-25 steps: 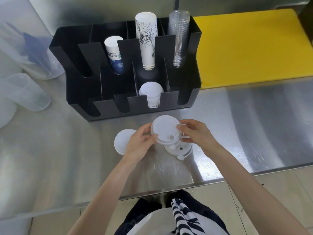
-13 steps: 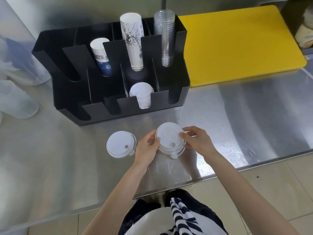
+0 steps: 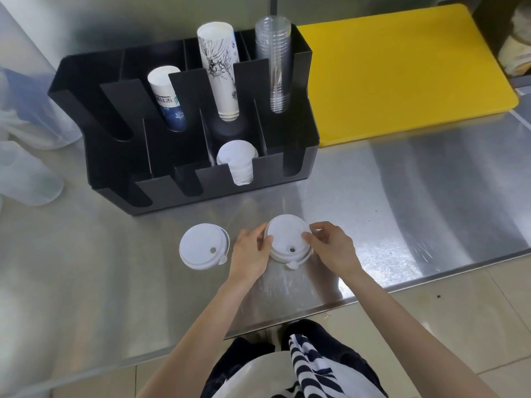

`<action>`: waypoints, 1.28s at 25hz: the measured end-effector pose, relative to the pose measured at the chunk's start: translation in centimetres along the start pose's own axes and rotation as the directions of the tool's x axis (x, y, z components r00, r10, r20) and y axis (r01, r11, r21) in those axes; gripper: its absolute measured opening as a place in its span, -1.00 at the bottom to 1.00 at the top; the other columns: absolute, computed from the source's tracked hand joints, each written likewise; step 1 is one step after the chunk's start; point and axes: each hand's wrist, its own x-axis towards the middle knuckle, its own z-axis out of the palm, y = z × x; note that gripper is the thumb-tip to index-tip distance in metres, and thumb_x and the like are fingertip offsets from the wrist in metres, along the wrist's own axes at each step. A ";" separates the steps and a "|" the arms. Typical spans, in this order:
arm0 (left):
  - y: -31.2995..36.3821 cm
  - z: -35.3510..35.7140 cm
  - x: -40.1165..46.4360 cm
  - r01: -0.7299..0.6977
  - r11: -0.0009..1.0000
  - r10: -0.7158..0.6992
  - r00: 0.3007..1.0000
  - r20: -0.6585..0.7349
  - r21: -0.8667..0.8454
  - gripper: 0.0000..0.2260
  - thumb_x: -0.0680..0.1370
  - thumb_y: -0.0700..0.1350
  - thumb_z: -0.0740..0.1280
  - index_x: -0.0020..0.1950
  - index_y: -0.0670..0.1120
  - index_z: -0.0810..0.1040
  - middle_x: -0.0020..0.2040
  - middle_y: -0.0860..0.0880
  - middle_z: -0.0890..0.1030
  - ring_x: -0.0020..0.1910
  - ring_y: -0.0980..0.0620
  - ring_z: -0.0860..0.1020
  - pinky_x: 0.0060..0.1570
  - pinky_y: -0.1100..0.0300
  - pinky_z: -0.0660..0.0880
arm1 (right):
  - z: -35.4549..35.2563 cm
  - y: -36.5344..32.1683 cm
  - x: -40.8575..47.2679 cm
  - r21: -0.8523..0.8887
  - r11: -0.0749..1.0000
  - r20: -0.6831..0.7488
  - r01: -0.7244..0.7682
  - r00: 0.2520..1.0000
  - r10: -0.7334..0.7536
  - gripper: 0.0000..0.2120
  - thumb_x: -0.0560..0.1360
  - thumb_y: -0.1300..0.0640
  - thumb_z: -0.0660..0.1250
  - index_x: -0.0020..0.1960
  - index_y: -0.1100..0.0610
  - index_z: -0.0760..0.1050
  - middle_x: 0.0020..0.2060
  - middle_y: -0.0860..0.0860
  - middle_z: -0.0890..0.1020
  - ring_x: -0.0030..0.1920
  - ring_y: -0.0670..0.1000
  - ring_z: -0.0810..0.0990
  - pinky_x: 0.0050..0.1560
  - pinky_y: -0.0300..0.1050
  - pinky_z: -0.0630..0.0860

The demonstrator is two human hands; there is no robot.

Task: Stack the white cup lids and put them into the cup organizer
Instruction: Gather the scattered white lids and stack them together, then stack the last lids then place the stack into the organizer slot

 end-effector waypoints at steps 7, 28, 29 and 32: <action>-0.7 0.2 -0.4 -0.220 0.946 0.197 0.973 0.117 0.237 -0.43 0.50 0.06 0.25 0.44 -0.04 0.14 0.45 -0.02 0.25 0.37 -0.09 0.23 0.36 0.04 0.22 | 0.8 -0.3 -0.7 -0.219 0.921 0.058 0.321 0.947 -0.317 -0.60 0.49 0.11 0.24 0.31 0.12 0.32 0.29 0.06 0.45 0.19 0.05 0.48 0.08 -0.29 0.32; -6.3 -7.1 -0.6 0.009 0.889 0.083 0.980 -0.181 0.459 -0.24 0.44 0.17 0.28 0.47 -0.11 -0.01 0.51 -0.10 0.10 0.47 -0.07 0.06 0.42 0.00 0.04 | 9.2 -8.6 1.1 -0.465 0.618 0.500 0.634 0.764 -0.407 -0.53 0.53 0.05 0.14 0.39 0.17 0.18 0.44 0.10 0.26 0.45 0.05 0.16 0.47 -0.06 0.01; -6.6 -7.3 -0.6 0.039 0.886 0.052 0.982 -0.182 0.463 -0.22 0.43 0.18 0.28 0.47 -0.12 -0.02 0.51 -0.11 0.10 0.47 -0.08 0.07 0.42 -0.01 0.05 | 9.8 -8.8 1.1 -0.476 0.609 0.518 0.634 0.762 -0.388 -0.54 0.53 0.06 0.13 0.39 0.18 0.19 0.44 0.10 0.27 0.45 0.06 0.16 0.47 -0.05 0.02; -7.3 -7.7 -0.9 0.090 0.892 -0.011 0.984 -0.178 0.443 -0.20 0.41 0.19 0.29 0.46 -0.13 -0.02 0.49 -0.12 0.14 0.45 -0.10 0.12 0.41 -0.01 0.08 | 10.7 -8.9 1.2 -0.489 0.604 0.546 0.629 0.761 -0.351 -0.55 0.53 0.07 0.13 0.38 0.18 0.21 0.43 0.10 0.28 0.43 0.08 0.19 0.45 -0.04 0.05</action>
